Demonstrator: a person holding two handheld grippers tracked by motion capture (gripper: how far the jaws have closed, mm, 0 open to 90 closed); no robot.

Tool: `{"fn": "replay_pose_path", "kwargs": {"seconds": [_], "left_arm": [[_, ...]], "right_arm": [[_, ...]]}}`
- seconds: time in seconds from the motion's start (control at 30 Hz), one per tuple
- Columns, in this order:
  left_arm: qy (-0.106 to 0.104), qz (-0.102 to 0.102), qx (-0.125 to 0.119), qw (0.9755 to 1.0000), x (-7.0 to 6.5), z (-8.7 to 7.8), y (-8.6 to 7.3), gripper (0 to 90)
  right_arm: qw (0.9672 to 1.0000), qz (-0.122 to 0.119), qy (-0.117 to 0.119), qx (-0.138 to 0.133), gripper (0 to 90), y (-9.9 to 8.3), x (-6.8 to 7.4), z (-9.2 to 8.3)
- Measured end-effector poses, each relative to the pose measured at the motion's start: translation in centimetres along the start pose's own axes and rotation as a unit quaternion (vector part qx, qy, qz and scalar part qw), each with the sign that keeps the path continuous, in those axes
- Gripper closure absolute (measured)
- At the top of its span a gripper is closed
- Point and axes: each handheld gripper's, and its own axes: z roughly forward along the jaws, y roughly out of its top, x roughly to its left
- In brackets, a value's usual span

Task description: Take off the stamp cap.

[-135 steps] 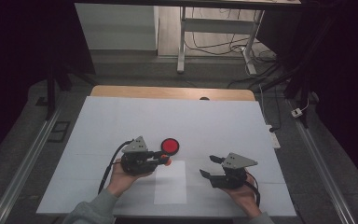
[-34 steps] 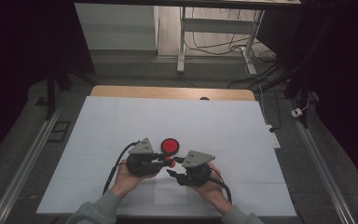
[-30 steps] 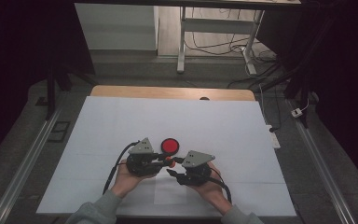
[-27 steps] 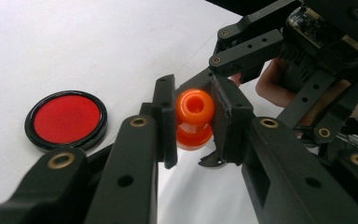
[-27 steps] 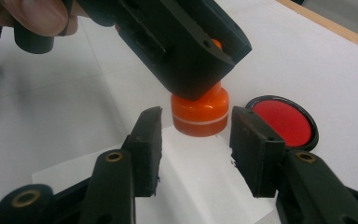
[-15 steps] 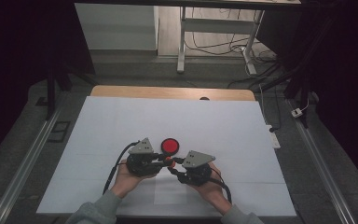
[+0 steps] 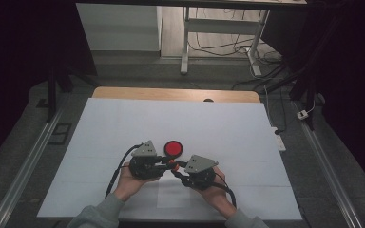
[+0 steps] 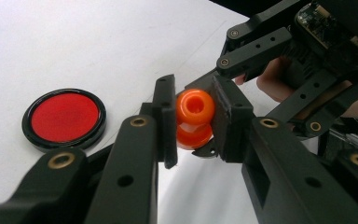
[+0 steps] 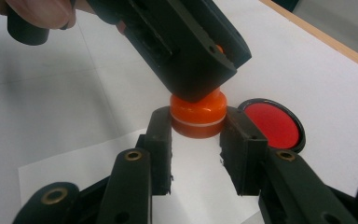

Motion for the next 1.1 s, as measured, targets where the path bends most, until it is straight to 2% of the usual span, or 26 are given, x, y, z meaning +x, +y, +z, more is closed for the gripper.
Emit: {"fn": "replay_pose_path", "kwargs": {"seconds": [0.33, 0.8, 1.1], "left_arm": [[-0.001, -0.001, 0.001, 1.0000, 0.04, 0.05, -0.06, 72.2], [0.004, 0.002, -0.004, 1.0000, -0.06, 0.06, -0.19, 72.3], [0.005, 0.005, -0.011, 0.9999, -0.11, -0.05, -0.24, 72.4]], "right_arm": [[1.0000, 0.000, -0.003, -0.001, 64.9, -0.12, 0.09, 0.05], [0.9997, 0.020, -0.002, -0.011, 65.1, -0.40, 0.21, 0.14], [0.9996, 0.023, -0.004, -0.018, 65.1, -0.39, 0.21, 0.05]]}}
